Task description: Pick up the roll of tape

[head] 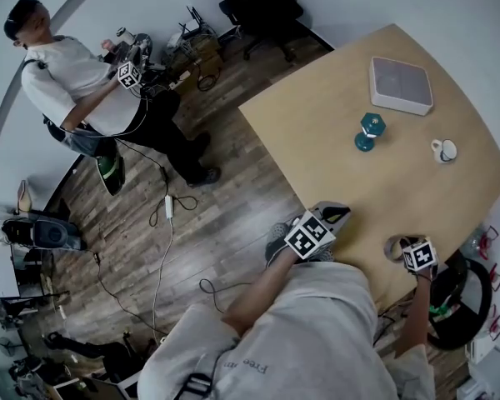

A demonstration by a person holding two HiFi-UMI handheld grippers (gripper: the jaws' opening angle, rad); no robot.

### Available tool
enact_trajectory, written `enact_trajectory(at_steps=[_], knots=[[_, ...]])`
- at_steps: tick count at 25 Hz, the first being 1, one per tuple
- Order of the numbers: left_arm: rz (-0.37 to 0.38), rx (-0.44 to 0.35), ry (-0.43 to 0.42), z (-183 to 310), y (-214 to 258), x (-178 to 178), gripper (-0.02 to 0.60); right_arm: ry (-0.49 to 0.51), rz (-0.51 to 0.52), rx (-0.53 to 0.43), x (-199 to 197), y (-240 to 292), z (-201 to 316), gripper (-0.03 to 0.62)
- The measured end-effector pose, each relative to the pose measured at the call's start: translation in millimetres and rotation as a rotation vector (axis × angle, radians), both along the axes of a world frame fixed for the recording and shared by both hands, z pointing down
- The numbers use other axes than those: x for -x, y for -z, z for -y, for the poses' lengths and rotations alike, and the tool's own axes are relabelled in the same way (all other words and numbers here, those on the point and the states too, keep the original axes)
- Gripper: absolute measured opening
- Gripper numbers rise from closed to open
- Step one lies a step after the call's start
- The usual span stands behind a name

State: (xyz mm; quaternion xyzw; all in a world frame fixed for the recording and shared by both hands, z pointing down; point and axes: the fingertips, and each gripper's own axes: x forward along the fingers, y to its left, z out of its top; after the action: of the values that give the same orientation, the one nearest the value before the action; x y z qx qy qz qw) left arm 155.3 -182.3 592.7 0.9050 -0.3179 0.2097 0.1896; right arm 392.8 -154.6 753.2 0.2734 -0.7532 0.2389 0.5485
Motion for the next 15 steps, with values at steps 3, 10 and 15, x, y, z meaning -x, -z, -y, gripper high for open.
enact_trajectory(at_steps=[3,10,15], knots=[[0.007,-0.016,0.008,0.5,0.4,2.9,0.006,0.007,0.009,-0.021,8.1,9.1,2.7,0.052],[0.012,-0.025,0.065,7.9,-2.5,33.6,0.006,-0.017,0.103,-0.099,51.1,33.1,24.9,0.052],[-0.004,-0.026,0.086,14.9,-1.2,19.4,0.006,-0.047,0.170,-0.169,56.5,56.9,41.4,0.052]])
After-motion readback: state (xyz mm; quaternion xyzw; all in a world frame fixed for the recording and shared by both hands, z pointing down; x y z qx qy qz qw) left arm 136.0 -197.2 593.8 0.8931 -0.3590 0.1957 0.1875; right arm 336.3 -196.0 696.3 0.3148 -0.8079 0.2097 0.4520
